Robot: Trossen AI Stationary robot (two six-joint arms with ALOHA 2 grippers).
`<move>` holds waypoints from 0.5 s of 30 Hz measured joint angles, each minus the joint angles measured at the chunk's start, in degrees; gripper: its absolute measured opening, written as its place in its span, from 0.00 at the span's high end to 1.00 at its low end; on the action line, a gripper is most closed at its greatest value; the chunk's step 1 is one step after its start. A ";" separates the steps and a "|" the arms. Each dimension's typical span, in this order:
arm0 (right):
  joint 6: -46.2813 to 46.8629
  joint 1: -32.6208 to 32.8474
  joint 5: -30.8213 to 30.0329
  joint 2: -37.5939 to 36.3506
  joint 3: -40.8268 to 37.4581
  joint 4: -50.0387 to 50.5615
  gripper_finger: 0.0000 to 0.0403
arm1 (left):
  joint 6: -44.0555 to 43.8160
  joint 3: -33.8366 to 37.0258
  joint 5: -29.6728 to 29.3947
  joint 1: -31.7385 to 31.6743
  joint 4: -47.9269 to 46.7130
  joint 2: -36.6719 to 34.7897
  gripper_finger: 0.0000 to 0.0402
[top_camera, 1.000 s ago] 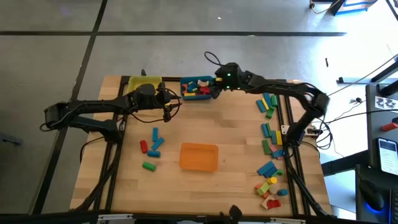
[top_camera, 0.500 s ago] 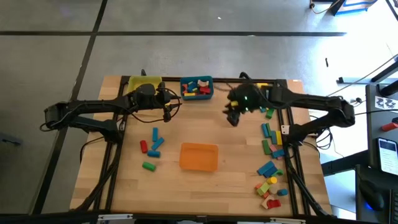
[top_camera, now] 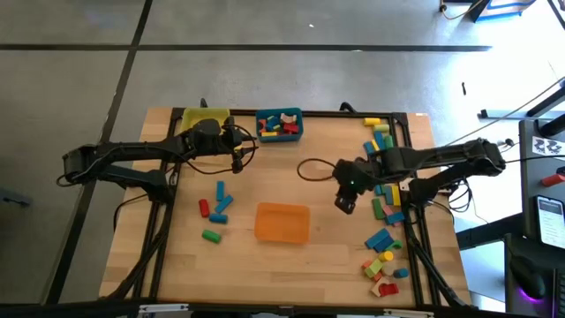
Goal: Sort blocks by size
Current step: Put the green arch block into the blue bin
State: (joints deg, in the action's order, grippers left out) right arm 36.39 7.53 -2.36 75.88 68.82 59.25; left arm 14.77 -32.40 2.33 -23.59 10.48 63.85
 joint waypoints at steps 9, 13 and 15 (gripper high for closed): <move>12.20 3.27 -11.40 0.00 0.00 13.23 0.62 | -0.78 0.00 0.00 0.00 0.00 -0.01 0.68; 15.57 0.46 -18.26 0.00 0.00 16.75 0.62 | -0.84 -0.01 0.00 0.00 0.00 -0.02 0.68; 14.95 -1.88 -19.20 0.00 -0.02 17.72 0.62 | -0.84 0.00 0.00 -0.02 0.00 0.01 0.68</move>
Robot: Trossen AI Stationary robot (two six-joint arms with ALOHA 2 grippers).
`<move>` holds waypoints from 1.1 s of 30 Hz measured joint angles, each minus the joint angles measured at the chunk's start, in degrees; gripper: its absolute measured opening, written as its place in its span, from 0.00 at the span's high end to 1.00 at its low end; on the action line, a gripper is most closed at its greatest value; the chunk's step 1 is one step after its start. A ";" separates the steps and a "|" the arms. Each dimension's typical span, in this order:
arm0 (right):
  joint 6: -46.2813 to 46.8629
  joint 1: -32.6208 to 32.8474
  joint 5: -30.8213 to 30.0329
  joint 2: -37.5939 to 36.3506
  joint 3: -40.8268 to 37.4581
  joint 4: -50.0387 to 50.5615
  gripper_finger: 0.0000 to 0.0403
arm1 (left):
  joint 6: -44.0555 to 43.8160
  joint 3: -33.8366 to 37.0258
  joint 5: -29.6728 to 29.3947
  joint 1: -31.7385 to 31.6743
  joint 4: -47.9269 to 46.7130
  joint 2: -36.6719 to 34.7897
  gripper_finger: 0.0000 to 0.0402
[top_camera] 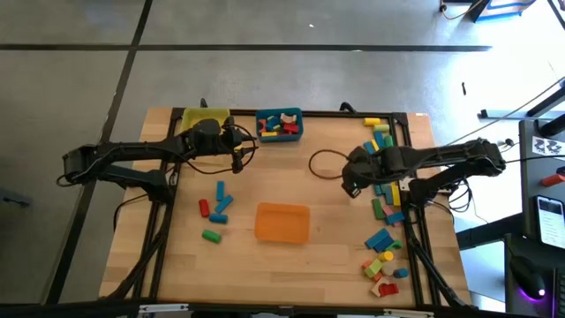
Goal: Sort blocks by size
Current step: Put the green arch block into the blue bin
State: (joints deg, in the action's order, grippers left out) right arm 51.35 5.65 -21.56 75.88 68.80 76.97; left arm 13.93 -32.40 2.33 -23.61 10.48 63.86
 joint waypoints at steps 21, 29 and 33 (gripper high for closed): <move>-28.11 -33.42 3.54 0.20 -14.91 -9.56 0.62 | 0.37 0.00 0.00 0.00 0.01 -0.02 0.68; -32.28 -40.97 4.72 0.20 -18.20 -11.12 0.62 | 0.39 0.00 0.00 0.00 0.02 -0.02 0.68; -33.62 -42.65 4.71 0.47 -20.07 -11.25 0.62 | 0.39 0.00 0.00 0.02 0.02 -0.01 0.68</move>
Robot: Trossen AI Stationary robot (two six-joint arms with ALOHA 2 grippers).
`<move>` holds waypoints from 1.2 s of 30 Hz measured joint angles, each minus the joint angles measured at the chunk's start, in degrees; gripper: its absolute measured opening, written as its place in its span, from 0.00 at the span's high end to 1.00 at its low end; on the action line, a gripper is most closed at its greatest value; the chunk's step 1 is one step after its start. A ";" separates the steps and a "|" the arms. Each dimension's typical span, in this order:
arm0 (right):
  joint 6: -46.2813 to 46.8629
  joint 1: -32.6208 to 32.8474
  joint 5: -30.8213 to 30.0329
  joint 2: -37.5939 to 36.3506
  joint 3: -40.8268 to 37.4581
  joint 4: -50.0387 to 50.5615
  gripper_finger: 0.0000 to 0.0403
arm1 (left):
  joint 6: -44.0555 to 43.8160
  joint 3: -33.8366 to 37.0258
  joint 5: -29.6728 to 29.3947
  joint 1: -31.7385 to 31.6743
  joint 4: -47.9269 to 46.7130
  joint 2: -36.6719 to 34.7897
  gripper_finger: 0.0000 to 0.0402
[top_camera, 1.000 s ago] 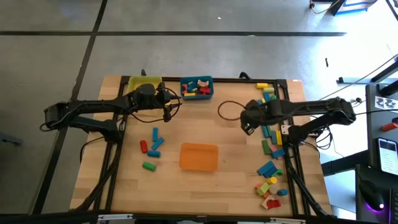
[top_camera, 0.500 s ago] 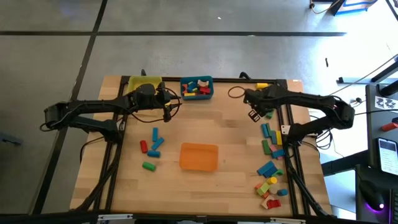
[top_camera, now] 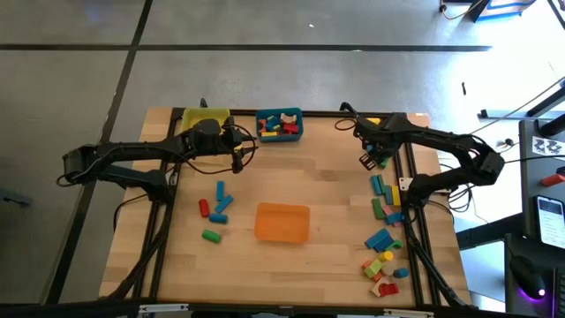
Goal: Sort blocks by size
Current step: Put the green arch block into the blue bin
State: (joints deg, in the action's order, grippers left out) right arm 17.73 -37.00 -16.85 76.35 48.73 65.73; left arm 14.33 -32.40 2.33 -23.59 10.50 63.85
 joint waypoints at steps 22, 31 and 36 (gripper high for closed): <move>-4.69 -0.16 2.90 15.58 -2.23 -3.69 0.62 | 0.82 0.00 0.00 0.00 0.00 -0.01 0.68; -5.35 -0.15 2.94 18.14 -2.23 -5.70 0.71 | 0.79 0.00 0.00 -0.02 0.00 -0.01 0.68; -6.22 -0.14 2.40 18.43 -2.20 -5.23 0.86 | 0.79 0.00 0.00 0.00 0.00 -0.02 0.68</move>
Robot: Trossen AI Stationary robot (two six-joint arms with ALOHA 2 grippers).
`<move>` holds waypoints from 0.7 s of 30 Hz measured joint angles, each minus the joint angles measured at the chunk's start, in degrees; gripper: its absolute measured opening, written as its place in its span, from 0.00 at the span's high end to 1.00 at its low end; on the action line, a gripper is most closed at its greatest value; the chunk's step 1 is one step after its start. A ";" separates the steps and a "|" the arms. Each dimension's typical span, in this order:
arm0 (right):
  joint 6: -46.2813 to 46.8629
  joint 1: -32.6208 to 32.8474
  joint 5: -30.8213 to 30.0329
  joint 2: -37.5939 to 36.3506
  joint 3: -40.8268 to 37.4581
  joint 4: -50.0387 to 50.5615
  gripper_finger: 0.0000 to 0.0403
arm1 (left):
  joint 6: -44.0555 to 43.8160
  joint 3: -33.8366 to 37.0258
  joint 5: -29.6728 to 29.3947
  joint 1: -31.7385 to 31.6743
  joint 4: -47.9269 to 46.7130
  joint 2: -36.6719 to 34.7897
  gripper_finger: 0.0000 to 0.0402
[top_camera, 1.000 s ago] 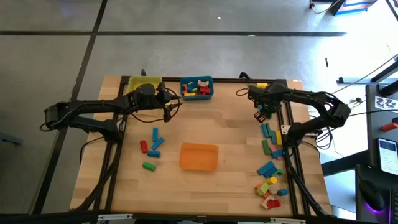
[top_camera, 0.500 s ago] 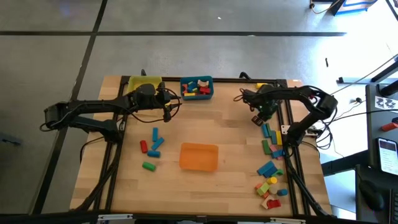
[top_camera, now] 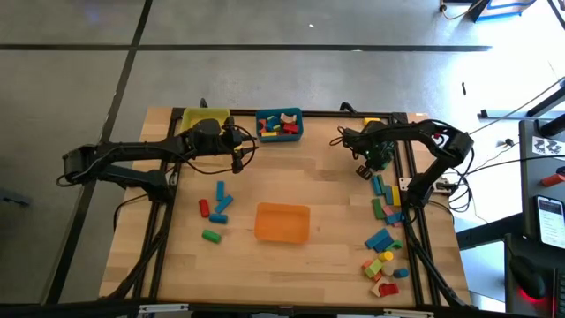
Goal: Sort blocks by size
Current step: Put the green arch block into the blue bin
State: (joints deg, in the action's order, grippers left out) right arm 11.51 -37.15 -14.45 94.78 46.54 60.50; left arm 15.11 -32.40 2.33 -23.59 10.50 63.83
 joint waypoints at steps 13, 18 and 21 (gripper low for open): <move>-1.37 0.04 -0.38 -0.02 3.38 5.23 0.87 | 0.24 0.00 0.00 -0.01 -0.01 0.00 0.68; -1.36 0.04 -0.41 -0.02 10.08 10.67 0.90 | 0.13 0.00 0.00 -0.01 0.00 0.01 0.68; -1.36 0.07 -0.41 -0.02 15.06 11.63 0.88 | 0.35 0.00 0.00 -0.02 -0.02 0.00 0.68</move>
State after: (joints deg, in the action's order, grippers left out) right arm 10.15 -37.08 -14.86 94.76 61.59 72.13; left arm 15.46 -32.40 2.33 -23.62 10.48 63.83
